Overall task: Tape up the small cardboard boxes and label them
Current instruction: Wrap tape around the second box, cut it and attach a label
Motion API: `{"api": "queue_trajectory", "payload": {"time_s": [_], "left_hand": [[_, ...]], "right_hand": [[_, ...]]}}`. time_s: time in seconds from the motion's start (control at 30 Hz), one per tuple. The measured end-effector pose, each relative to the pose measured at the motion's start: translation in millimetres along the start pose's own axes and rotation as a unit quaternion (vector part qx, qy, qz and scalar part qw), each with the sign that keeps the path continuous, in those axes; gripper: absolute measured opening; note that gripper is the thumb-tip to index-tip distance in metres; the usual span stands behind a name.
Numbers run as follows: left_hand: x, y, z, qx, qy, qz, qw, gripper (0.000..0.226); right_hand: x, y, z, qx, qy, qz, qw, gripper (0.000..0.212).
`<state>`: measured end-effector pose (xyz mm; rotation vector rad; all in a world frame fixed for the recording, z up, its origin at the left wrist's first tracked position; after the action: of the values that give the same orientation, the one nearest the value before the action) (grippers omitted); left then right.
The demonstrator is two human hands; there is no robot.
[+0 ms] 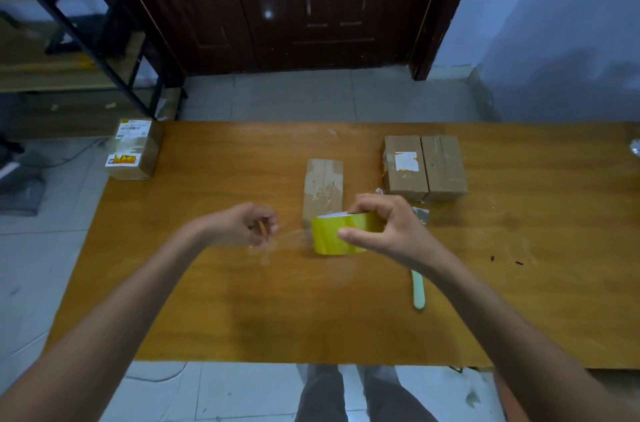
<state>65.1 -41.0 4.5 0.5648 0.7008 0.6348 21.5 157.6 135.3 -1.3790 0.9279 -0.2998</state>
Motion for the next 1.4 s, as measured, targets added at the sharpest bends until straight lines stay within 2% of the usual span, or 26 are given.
{"api": "queue_trajectory", "payload": {"time_s": [0.13,0.23,0.33,0.4,0.47,0.57,0.63,0.7,0.73,0.8,0.9,0.97,1.13,1.23,1.4], "left_hand": [[0,7,6,-0.040,-0.033,-0.012,0.999,0.026],[9,5,6,-0.087,-0.083,-0.023,0.992,0.009],[8,6,3,-0.099,-0.109,-0.037,0.988,0.012],[-2,7,-1,-0.081,-0.087,0.002,0.993,0.010],[-14,7,-7,-0.062,-0.057,0.086,0.993,0.011],[-25,3,-19,-0.060,-0.041,0.172,0.982,0.026],[-24,-5,-27,-0.079,-0.072,0.188,0.976,0.037],[-22,-12,-32,-0.095,-0.103,0.205,0.969,0.049],[-20,-14,-36,-0.099,-0.113,0.216,0.965,0.056],[-17,-16,-44,-0.103,-0.122,0.226,0.961,0.075],[-8,-18,-58,-0.111,-0.122,0.237,0.957,0.100],[0,-20,-63,-0.108,-0.134,0.256,0.951,0.102],[19,-26,-64,-0.106,-0.141,0.290,0.941,0.092],[33,-28,-60,-0.104,-0.135,0.299,0.939,0.089],[90,-43,-29,-0.104,-0.193,0.311,0.925,0.087]], "right_hand": [[-26,30,11,0.077,0.013,-0.051,0.996,0.024],[-32,47,19,0.110,0.007,-0.084,0.990,0.033],[-35,66,23,0.148,0.015,-0.119,0.982,0.026],[-40,79,24,0.170,0.048,-0.154,0.972,0.021],[-50,99,24,0.193,0.114,-0.194,0.955,0.027],[-48,130,19,0.248,0.164,-0.227,0.927,0.032],[-39,148,8,0.280,0.137,-0.233,0.921,0.025],[-27,161,-2,0.311,0.074,-0.245,0.915,0.020],[-19,166,-5,0.329,0.034,-0.247,0.911,0.025],[-4,176,-9,0.358,-0.040,-0.235,0.903,0.046],[13,186,-16,0.374,-0.097,-0.219,0.896,0.071],[22,193,-16,0.385,-0.113,-0.225,0.888,0.079],[43,199,-6,0.390,-0.143,-0.248,0.875,0.071],[51,194,6,0.388,-0.133,-0.270,0.871,0.071],[60,184,57,0.382,-0.139,-0.282,0.869,0.075]]}}
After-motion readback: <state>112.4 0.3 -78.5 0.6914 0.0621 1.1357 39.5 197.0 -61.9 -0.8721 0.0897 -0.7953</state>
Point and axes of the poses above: each hand's wrist, its own z-axis away from the middle knuckle, its own x-axis out of the palm, y = z × x, the point moved 10 cm from there along -z, towards the middle knuckle, and after that the axes turned 4 degrees about -x, right-handed, at the moved point
